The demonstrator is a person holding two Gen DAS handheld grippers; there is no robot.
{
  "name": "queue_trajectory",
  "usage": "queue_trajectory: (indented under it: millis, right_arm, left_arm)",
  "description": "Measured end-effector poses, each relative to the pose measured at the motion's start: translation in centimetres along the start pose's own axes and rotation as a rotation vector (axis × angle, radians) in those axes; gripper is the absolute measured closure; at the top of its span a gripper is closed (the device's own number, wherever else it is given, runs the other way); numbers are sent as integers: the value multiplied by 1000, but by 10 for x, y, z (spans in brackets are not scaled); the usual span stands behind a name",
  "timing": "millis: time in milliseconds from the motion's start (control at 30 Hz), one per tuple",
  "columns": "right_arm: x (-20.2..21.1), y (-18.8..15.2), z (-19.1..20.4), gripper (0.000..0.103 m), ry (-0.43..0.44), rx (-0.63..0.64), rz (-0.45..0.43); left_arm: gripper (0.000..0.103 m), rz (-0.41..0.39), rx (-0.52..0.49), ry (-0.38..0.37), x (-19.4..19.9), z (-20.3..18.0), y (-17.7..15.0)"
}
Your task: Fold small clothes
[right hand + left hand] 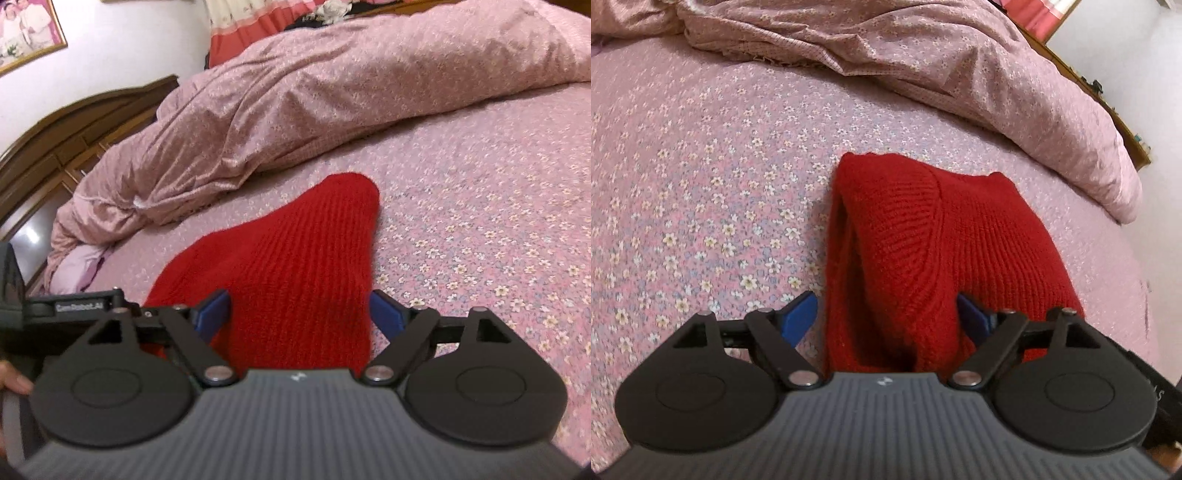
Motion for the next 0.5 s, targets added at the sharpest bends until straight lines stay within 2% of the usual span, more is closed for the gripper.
queue_trajectory:
  millis: [100,233,400,500]
  right_arm:
    - [-12,-1,-4,10,28,-48,31]
    - [-21,-1,-6,8,39,-57,47]
    - [-36,-2,-7,0,54,-80,80]
    - [-43,-3,-10,0,71,-115,99]
  left_arm:
    - [15,10,-11,-1,-6,0,3]
    - [12,33,8,-20,-15,3,7]
    - [9,56,53,-69,-25,12,7]
    - [8,62,82,-105,-33,17,8]
Point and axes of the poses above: each gripper's, at about its wrist camera, not at the fingertips, and x roughly against the way its jaws point, z to its left, y to its top, the point moved 5 cm from there along -x, roughly the way its jaws point, and after that the axes turned 8 degrees about x, right-handed, at the moved point
